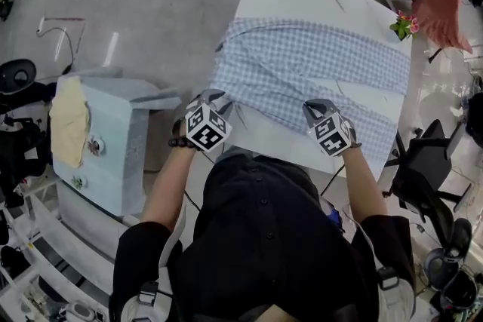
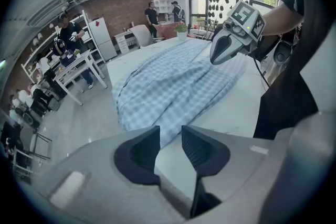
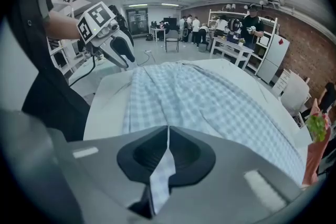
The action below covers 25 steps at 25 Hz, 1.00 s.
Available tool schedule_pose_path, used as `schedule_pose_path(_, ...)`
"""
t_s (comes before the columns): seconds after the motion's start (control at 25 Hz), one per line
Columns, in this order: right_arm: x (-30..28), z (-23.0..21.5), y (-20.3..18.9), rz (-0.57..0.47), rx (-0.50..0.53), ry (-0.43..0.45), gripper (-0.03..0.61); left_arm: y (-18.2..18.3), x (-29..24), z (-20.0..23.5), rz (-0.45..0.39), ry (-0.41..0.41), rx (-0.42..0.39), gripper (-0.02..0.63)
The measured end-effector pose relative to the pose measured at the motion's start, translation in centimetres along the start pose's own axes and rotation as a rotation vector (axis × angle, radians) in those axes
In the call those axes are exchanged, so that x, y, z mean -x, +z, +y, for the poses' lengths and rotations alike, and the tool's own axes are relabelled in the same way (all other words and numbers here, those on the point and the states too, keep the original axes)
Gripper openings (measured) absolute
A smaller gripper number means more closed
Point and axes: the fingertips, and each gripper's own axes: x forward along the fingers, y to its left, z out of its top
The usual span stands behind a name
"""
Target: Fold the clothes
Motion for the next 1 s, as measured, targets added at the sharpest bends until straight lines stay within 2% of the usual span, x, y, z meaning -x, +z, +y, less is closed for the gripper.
schedule_pose_path(0.16,-2.2,2.8,4.8,-0.017,-0.006,0.002,0.012,-2.5,1.3,2.8,-0.008,-0.034,-0.028,0.135)
schedule_pose_path(0.44,-4.6,6.3,8.8,-0.032,-0.021,0.016,0.021,-5.2,0.8,5.0,0.019,-0.110,-0.080,0.129)
schedule_pose_path(0.6,-6.5,8.7,10.3,-0.035,0.003,0.067,0.065,-6.9,-0.2,5.4,0.045,-0.131,-0.084,0.118)
schedule_pose_path(0.84,-10.0,11.9,11.6,0.015,0.123,0.136,0.090,-9.3,-2.0,5.4,0.082,-0.160,-0.089,0.112)
schedule_pose_path(1.0,-11.0,12.3,11.9,0.030,0.131,0.142,0.091,-10.3,-3.5,5.3,0.078,-0.184,-0.115,0.112)
